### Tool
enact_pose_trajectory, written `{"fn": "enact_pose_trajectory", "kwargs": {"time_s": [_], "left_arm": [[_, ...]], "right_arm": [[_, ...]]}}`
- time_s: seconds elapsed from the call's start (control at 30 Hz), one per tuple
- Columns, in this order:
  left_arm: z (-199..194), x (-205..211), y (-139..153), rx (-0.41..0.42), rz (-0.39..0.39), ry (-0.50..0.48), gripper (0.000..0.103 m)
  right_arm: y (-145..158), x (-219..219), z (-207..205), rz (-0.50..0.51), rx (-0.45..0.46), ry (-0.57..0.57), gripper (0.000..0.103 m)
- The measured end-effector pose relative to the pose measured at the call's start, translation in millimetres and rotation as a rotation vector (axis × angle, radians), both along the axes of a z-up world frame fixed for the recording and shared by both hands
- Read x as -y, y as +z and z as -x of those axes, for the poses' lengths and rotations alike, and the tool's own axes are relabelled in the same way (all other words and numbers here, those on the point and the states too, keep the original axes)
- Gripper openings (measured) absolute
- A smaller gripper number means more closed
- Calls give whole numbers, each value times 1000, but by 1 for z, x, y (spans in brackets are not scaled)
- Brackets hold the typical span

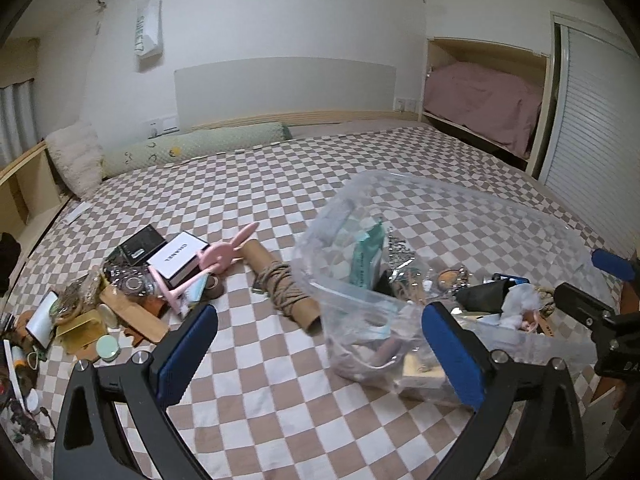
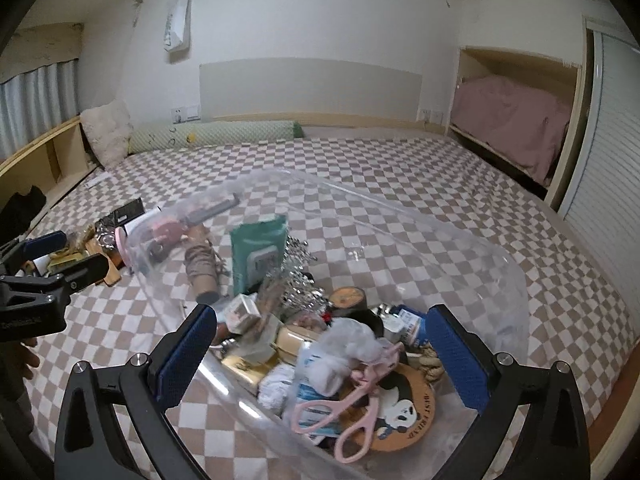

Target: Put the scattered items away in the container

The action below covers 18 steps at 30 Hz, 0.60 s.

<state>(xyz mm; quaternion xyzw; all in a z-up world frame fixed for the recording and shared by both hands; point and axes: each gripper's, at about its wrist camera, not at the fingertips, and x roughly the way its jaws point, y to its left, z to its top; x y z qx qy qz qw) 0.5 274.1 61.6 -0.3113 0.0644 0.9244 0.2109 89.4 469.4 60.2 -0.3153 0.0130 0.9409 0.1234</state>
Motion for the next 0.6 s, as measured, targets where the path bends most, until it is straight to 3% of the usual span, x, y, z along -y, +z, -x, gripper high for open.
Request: {"fn": "enact_pose_trajectory", "kwargs": {"time_s": [0.23, 0.6], "left_arm": [[-13, 31, 8, -51, 4, 40, 103], [-51, 52, 27, -111, -67, 70, 103]], "right_arm": [[11, 32, -13, -30, -64, 8, 103], [22, 72, -54, -49, -126, 36, 103]]}}
